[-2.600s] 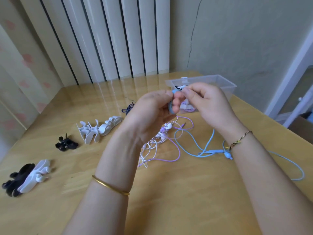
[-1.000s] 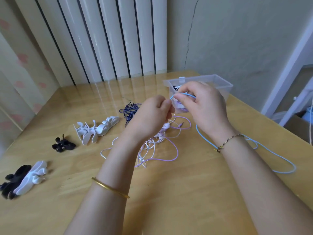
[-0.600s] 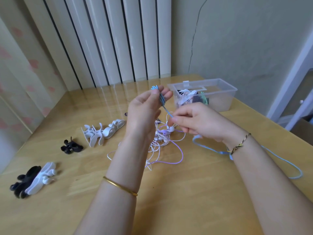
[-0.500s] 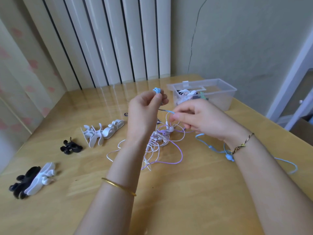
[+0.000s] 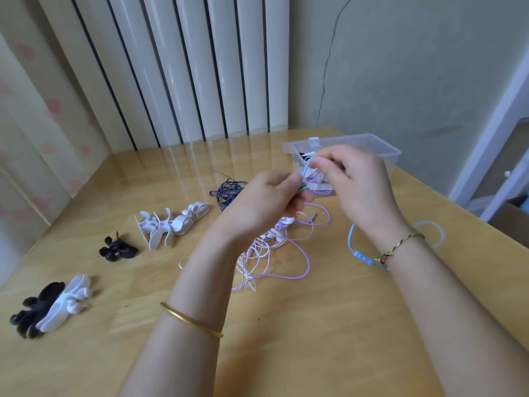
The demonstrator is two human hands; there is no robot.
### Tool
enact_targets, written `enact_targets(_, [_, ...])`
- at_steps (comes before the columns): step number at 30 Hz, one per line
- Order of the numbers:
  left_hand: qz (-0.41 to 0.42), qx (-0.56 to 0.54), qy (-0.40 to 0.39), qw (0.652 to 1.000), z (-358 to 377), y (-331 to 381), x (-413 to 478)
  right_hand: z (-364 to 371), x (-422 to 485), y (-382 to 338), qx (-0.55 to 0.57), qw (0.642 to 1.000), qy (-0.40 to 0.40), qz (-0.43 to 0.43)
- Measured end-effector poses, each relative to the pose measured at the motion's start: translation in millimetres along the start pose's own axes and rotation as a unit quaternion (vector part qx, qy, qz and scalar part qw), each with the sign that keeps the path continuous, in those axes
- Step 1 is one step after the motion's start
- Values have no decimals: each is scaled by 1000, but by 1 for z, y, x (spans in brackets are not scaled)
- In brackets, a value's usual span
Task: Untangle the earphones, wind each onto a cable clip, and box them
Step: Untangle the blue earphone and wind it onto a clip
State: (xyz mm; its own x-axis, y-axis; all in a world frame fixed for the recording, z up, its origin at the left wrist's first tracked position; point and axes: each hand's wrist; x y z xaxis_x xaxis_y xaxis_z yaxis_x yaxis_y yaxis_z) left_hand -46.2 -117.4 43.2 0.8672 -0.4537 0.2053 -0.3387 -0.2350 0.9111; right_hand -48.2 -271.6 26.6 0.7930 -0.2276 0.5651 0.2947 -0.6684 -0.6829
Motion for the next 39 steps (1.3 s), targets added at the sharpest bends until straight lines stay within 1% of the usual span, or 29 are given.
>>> enact_targets(1, [-5, -90, 0, 996, 0, 2, 1, 0, 1, 0, 24, 999, -20, 15])
enact_targets(2, [-12, -184, 2, 983, 0, 5, 2, 0, 1, -2, 43, 997, -48, 31])
enact_targets(4, [-36, -328, 23, 944, -1, 8, 3, 2, -1, -5, 64, 988, -126, 60])
enact_targets(6, [-59, -413, 69, 906, -3, 8, 4, 2, -4, -6, 55, 977, -194, 76])
enact_targets(7, [-62, -425, 99, 898, -4, 7, 5, 2, -5, -6, 46, 972, -215, 80])
enact_targets(8, [-58, -410, 127, 901, -4, 6, 5, 3, -6, -6, 38, 969, -232, 80])
enact_targets(10, [-39, -331, 183, 925, -1, 3, 5, 2, -7, -8, 25, 963, -260, 72])
enact_targets(12, [-1, -226, 238, 945, 1, -3, 4, -1, -8, -12, 16, 961, -272, 55])
enact_targets(14, [46, -83, 265, 959, 0, -9, 5, -7, -8, -17, 20, 965, -261, 31])
enact_targets(15, [70, -3, 252, 965, -2, -11, 6, -9, -7, -18, 29, 967, -252, 19])
enact_targets(17, [88, 142, 173, 971, -2, -10, 5, -13, -7, -20, 52, 971, -233, 6])
enact_targets(18, [85, 183, 132, 970, -1, -9, 5, -13, -6, -19, 58, 974, -220, 4])
enact_targets(19, [78, 183, 102, 975, 1, -8, 4, -13, -6, -18, 63, 977, -204, 2])
enact_targets(20, [67, 140, 78, 985, 3, -6, 4, -12, -5, -17, 68, 980, -186, 0])
enact_targets(22, [31, 10, 41, 999, 4, -2, 2, -10, -3, -13, 78, 987, -143, -1])
enact_targets(24, [-7, -106, 16, 994, 2, 3, 2, -8, 0, -8, 96, 991, -95, 11])
enact_targets(26, [-39, -248, 14, 968, -2, 5, 2, -5, 2, -2, 121, 988, -86, 35])
enact_targets(28, [-72, -372, 37, 925, -6, 5, 4, 0, 1, -1, 118, 983, -128, 62])
enact_targets(29, [-78, -405, 56, 909, -7, 6, 5, 2, -1, -2, 109, 980, -155, 63])
enact_targets(31, [-73, -426, 94, 897, -7, 5, 6, 5, -5, -6, 83, 975, -200, 46])
enact_targets(33, [-46, -409, 140, 901, -3, 3, 7, 5, -7, -9, 62, 966, -247, 43])
enact_targets(35, [-8, -346, 187, 919, -2, 0, 7, 1, -7, -11, 58, 955, -281, 68])
enact_targets(36, [7, -301, 206, 931, -3, -3, 8, -1, -7, -13, 63, 953, -286, 73])
enact_targets(37, [15, -258, 214, 942, -4, -4, 7, -4, -8, -15, 65, 954, -284, 69])
enact_targets(39, [26, -178, 205, 962, -3, -6, 7, -8, -8, -20, 56, 960, -269, 48])
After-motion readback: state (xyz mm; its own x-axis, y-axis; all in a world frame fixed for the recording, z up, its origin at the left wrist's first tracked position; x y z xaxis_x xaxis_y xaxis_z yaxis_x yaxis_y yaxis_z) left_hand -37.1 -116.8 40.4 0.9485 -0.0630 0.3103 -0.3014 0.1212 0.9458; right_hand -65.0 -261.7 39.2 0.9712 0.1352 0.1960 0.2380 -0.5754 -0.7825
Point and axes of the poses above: each hand's wrist, its own x-axis towards the middle knuckle, its own z-axis out of the palm, y = z × x, and after that the axes turned 7 degrees about z, right-handed
